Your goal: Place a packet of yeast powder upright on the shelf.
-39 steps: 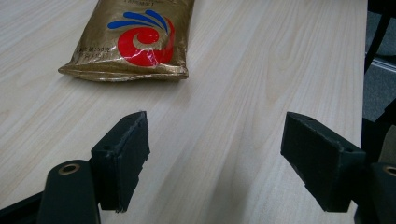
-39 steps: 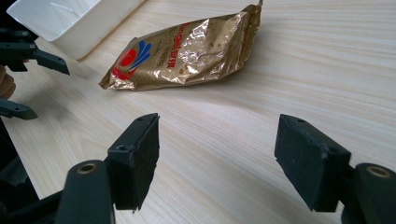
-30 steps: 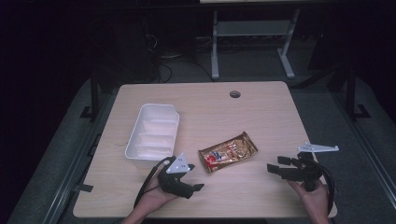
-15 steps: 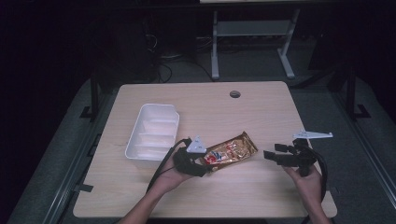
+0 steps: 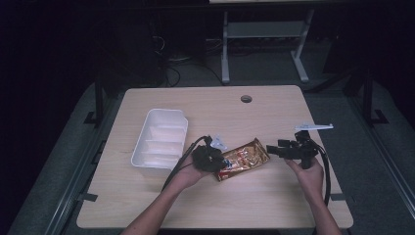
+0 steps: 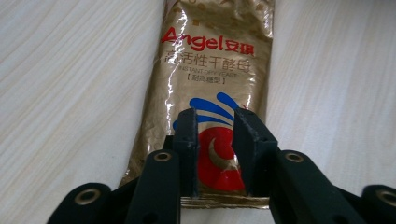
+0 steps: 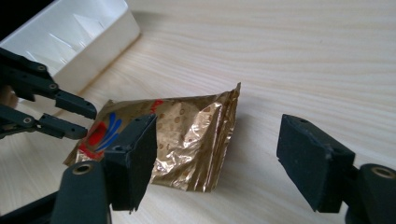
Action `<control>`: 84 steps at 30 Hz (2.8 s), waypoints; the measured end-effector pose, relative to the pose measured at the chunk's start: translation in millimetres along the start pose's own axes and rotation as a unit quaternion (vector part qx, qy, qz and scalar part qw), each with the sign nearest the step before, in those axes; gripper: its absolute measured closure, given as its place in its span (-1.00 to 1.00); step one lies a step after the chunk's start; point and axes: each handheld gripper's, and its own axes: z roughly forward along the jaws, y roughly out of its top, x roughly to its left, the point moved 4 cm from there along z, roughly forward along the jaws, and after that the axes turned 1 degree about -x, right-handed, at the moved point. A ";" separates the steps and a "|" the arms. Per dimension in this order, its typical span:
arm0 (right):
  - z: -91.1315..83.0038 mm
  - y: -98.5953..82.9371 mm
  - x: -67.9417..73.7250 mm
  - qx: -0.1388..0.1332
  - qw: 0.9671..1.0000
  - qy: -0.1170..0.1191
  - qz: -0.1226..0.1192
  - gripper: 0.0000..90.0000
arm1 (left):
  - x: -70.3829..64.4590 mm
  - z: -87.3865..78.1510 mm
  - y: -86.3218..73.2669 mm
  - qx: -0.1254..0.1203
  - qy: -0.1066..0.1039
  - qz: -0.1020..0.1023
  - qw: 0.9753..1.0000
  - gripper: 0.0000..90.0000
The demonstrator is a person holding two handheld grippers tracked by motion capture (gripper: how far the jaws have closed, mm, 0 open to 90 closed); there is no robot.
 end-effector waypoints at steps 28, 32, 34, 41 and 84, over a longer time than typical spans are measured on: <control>53.2 -17.1 2.8 0.091 0.995 0.041 0.009 0.64 | 0.7 12.2 0.9 0.018 -0.015 -0.010 1.000 0.39; 52.0 -15.1 3.6 0.094 0.995 0.040 -0.004 0.88 | 1.5 11.0 2.3 0.012 -0.022 -0.019 1.000 0.14; 50.3 -11.7 5.2 0.093 0.995 0.040 -0.016 0.94 | 3.4 8.4 3.5 0.004 -0.024 -0.024 0.999 0.04; 26.6 4.7 18.4 0.062 0.995 0.048 -0.062 0.98 | 11.7 2.3 7.6 -0.033 -0.026 -0.050 0.998 -0.37; -20.2 32.9 56.0 -0.017 0.983 0.119 -0.138 0.35 | -0.6 12.3 11.5 -0.056 -0.149 -0.039 0.987 0.64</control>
